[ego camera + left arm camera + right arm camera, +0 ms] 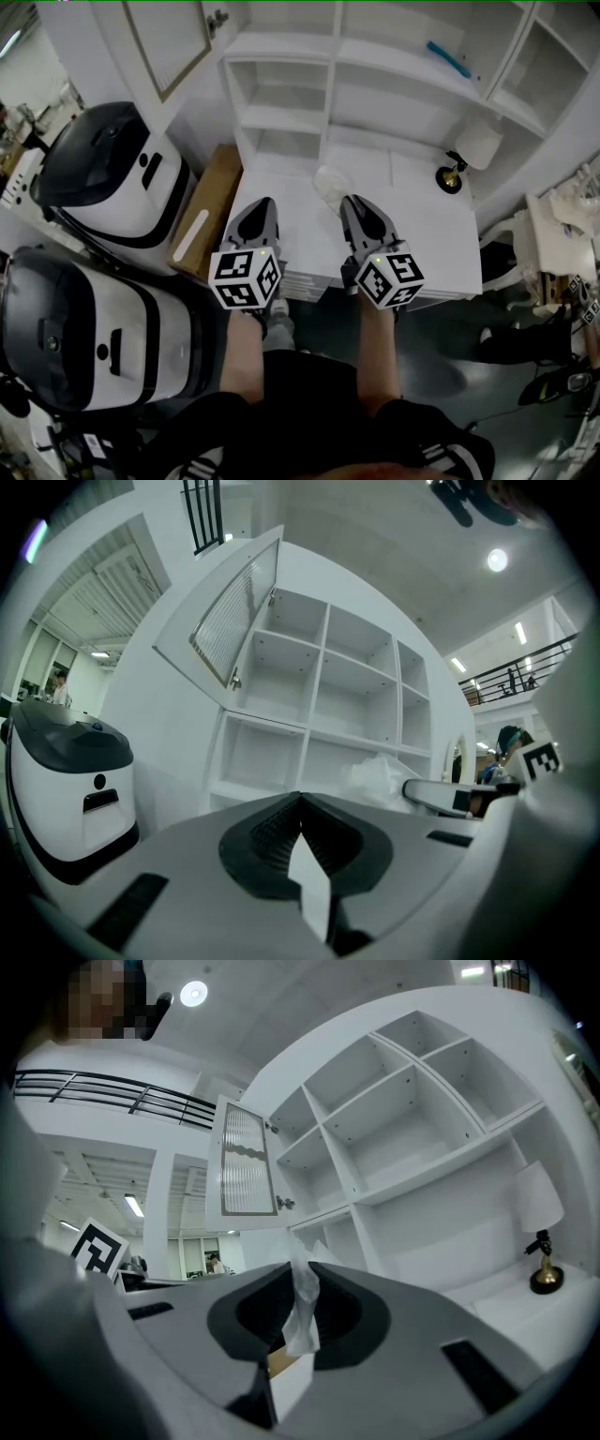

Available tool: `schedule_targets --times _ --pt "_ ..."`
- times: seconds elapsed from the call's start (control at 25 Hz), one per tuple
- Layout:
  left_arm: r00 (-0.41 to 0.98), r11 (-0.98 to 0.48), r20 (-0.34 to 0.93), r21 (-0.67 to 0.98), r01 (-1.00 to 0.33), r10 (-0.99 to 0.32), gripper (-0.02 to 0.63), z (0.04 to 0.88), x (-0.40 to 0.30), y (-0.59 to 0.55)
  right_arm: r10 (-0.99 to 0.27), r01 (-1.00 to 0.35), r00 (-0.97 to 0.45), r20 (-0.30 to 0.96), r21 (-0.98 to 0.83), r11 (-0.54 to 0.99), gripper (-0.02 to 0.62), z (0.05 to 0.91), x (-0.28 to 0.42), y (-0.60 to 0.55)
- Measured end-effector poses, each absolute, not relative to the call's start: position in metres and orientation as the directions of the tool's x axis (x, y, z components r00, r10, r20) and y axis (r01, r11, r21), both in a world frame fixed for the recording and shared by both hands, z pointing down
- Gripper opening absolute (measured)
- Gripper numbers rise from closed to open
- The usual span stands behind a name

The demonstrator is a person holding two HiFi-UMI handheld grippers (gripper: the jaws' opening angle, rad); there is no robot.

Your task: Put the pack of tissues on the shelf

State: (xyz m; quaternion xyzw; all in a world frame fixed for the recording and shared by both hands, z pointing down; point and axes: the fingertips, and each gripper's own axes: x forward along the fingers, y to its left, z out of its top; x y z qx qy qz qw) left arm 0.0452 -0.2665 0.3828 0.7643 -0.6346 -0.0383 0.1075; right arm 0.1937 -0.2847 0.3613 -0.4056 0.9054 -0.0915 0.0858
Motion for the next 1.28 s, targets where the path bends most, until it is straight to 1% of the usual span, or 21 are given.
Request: schedule_targets --times 0.12,0.24,0.32,0.56,0.72,0.84,1.12,1.28 --pt "0.179 -0.161 0.074 0.2 -0.966 -0.981 0.011 0.379 0.033 -0.285 -0.755 -0.721 -0.65 -0.091 -0.241 0.65 0.054 0.355 0.188 -0.309" --pt "0.176 -0.16 0.067 0.194 -0.968 -0.982 0.011 0.374 0.025 -0.304 -0.771 -0.757 -0.632 -0.072 -0.155 0.635 0.054 0.347 0.179 -0.329" --pt "0.176 -0.162 0.057 0.194 -0.968 -0.983 0.011 0.372 0.017 -0.317 -0.767 -0.757 -0.638 -0.073 -0.121 0.642 0.054 0.342 0.168 -0.342" --pt "0.156 -0.146 0.041 0.18 -0.973 -0.987 0.011 0.366 -0.032 -0.359 -0.766 -0.752 -0.635 -0.103 -0.147 0.643 0.054 0.333 0.144 -0.391" --pt "0.19 -0.183 0.028 0.165 -0.969 -0.981 0.011 0.359 -0.044 -0.385 -0.764 -0.751 -0.629 -0.143 -0.144 0.645 0.054 0.315 0.121 -0.42" --pt "0.197 -0.191 0.022 0.163 -0.968 -0.98 0.011 0.357 -0.056 -0.403 -0.735 -0.726 -0.656 -0.174 -0.123 0.677 0.054 0.303 0.085 -0.435" --pt "0.251 -0.252 -0.028 0.152 -0.956 -0.968 0.011 0.335 -0.064 -0.444 -0.691 -0.71 -0.68 -0.244 -0.013 0.704 0.054 0.259 0.04 -0.46" --pt "0.304 -0.306 -0.038 0.142 -0.941 -0.952 0.011 0.329 -0.058 -0.463 -0.688 -0.711 -0.686 -0.236 0.019 0.702 0.054 0.228 0.023 -0.473"
